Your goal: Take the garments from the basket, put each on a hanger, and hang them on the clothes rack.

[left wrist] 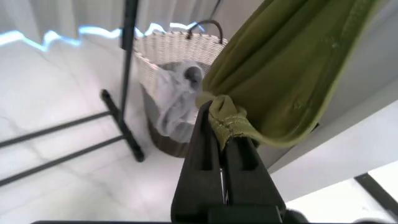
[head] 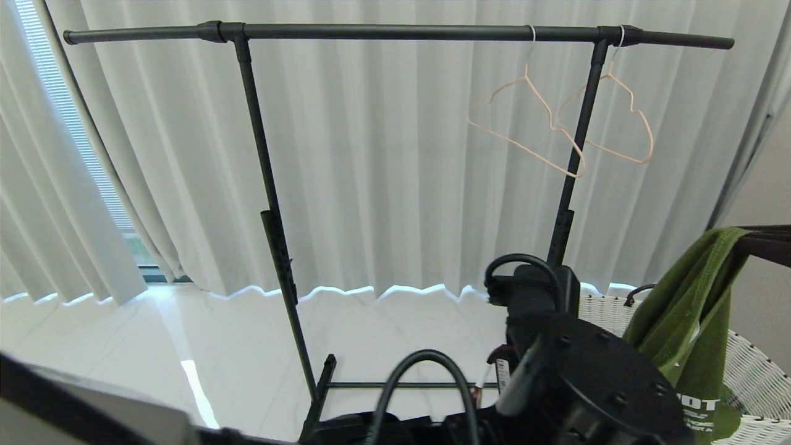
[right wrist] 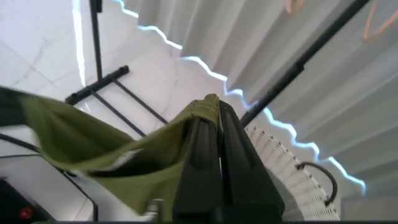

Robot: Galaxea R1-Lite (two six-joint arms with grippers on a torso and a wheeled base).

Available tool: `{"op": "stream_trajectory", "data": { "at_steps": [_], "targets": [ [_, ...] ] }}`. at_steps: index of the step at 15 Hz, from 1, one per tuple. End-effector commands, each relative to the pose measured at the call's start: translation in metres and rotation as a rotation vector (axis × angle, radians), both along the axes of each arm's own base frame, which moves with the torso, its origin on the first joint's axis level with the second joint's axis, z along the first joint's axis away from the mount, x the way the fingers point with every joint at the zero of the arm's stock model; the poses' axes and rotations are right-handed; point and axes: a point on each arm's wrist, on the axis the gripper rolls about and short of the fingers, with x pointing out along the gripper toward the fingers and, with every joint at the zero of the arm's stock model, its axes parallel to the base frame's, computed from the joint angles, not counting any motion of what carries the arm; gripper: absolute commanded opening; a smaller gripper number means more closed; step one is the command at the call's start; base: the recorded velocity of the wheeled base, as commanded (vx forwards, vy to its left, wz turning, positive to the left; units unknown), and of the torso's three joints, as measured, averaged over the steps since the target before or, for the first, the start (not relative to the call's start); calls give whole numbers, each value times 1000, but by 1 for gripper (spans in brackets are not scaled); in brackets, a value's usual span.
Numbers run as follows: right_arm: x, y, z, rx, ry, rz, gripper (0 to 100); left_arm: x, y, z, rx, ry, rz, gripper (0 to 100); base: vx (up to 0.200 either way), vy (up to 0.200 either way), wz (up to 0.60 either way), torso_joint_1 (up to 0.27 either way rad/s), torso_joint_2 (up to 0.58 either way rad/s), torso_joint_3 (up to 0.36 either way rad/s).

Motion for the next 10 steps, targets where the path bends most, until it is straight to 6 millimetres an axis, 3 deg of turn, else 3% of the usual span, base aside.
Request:
{"op": "stream_trajectory", "data": {
  "at_steps": [1, 2, 5, 8, 10],
  "targets": [
    [11, 3, 2, 1, 9, 19, 0, -9, 51, 32, -29, -38, 11, 0, 0, 0, 0, 0, 0, 0],
    [15, 7, 4, 4, 8, 52, 0, -13, 71, 34, -11, -46, 11, 0, 0, 0, 0, 0, 0, 0],
    [19, 26, 2, 1, 16, 158, 0, -18, 107, 45, 4, -78, 36, 0, 0, 0, 0, 0, 0, 0],
    [29, 49, -4, -18, 30, 224, 0, -12, 156, 57, 167, -110, 111, 0, 0, 0, 0, 0, 0, 0],
    [38, 63, -9, -33, 27, 214, 0, -16, 186, 79, 247, -140, 142, 0, 0, 0, 0, 0, 0, 0]
  ]
}}
